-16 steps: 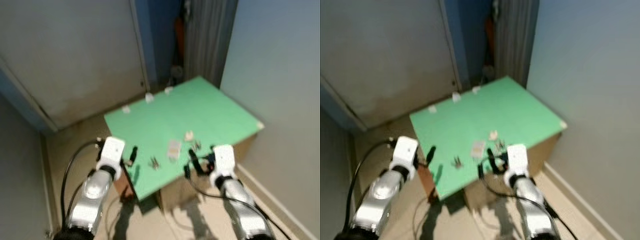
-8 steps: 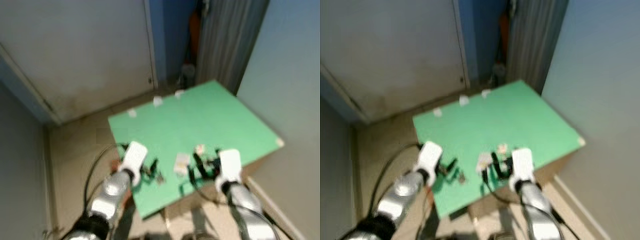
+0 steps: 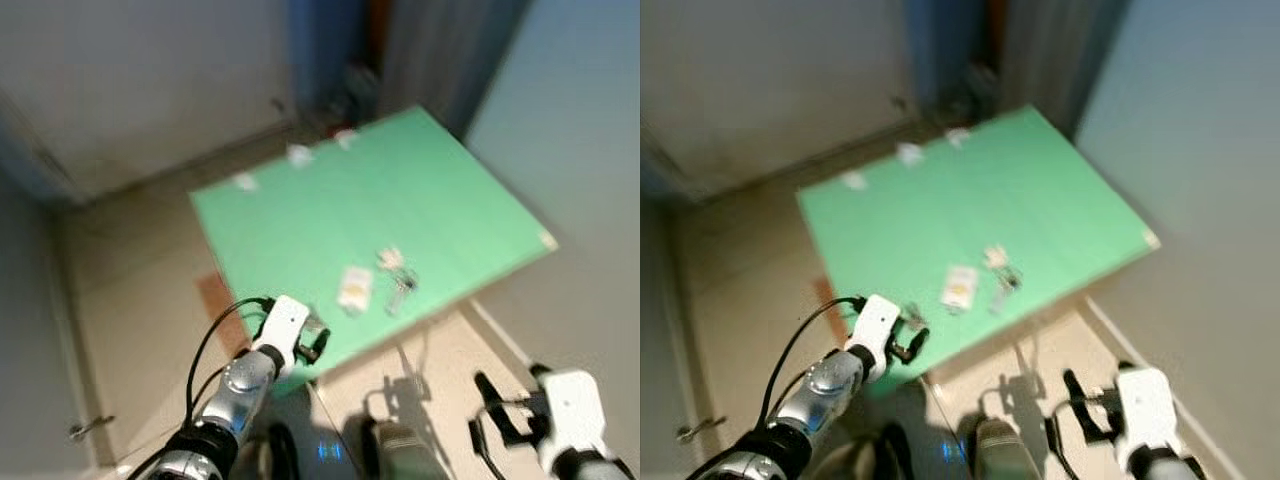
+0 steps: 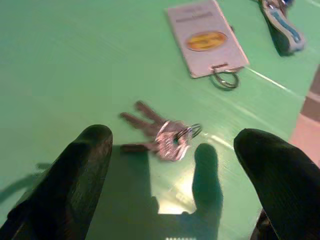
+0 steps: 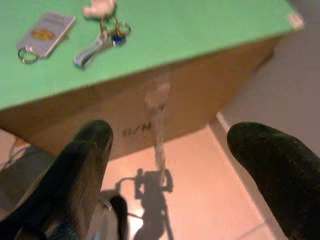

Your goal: Hang keys on a hook

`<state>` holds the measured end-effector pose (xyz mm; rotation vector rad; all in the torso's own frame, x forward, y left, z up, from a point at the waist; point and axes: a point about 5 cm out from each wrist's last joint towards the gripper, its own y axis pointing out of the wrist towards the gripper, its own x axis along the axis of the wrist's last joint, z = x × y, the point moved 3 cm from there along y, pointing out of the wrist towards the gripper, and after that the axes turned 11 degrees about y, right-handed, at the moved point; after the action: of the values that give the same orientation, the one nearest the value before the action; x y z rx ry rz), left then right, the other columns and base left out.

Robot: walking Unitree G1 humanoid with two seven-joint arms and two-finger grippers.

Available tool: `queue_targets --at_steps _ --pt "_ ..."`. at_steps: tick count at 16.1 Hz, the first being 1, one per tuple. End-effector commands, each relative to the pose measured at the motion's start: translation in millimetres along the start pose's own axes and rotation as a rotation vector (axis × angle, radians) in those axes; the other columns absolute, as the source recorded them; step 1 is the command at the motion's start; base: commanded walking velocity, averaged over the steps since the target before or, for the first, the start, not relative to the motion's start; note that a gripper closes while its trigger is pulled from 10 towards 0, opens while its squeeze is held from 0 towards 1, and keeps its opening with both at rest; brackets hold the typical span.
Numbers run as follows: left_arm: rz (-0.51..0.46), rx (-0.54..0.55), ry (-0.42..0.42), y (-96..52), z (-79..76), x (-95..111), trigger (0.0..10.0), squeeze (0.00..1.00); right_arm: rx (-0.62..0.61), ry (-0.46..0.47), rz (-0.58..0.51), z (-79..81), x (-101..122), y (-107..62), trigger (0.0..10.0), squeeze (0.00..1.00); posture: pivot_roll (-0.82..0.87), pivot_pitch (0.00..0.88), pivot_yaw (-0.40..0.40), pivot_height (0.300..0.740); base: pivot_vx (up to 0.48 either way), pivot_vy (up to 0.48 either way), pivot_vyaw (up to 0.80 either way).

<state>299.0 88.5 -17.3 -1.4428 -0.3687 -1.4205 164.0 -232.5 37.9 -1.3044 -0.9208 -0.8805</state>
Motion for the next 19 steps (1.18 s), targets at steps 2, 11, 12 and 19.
queue_targets --at_steps 2,11,12,19 --pt "0.009 -0.029 0.061 -1.2 0.4 -5 10.0 0.0 -0.006 0.033 0.004 9.4 0 -9.4 10.0 0.0 -0.51 0.363 0.09 0.74 0.0 0.0 0.0" --pt "-0.031 0.001 0.119 5.3 4.9 8 10.0 0.0 0.019 0.049 0.025 14.9 7 -12.7 10.0 0.0 -0.52 0.318 0.068 0.74 0.0 0.0 0.0" --pt "-0.054 0.062 0.117 2.4 14.2 10 10.0 0.0 0.045 0.054 0.023 18.7 9 -10.4 10.0 0.0 -0.51 0.309 0.07 0.74 0.0 0.0 0.0" --pt "-0.229 0.295 -0.049 -49.6 31.8 29 10.0 0.0 0.329 0.098 0.07 57.6 6 53.0 10.0 0.0 -0.23 0.205 0.015 0.74 0.0 0.0 0.0"
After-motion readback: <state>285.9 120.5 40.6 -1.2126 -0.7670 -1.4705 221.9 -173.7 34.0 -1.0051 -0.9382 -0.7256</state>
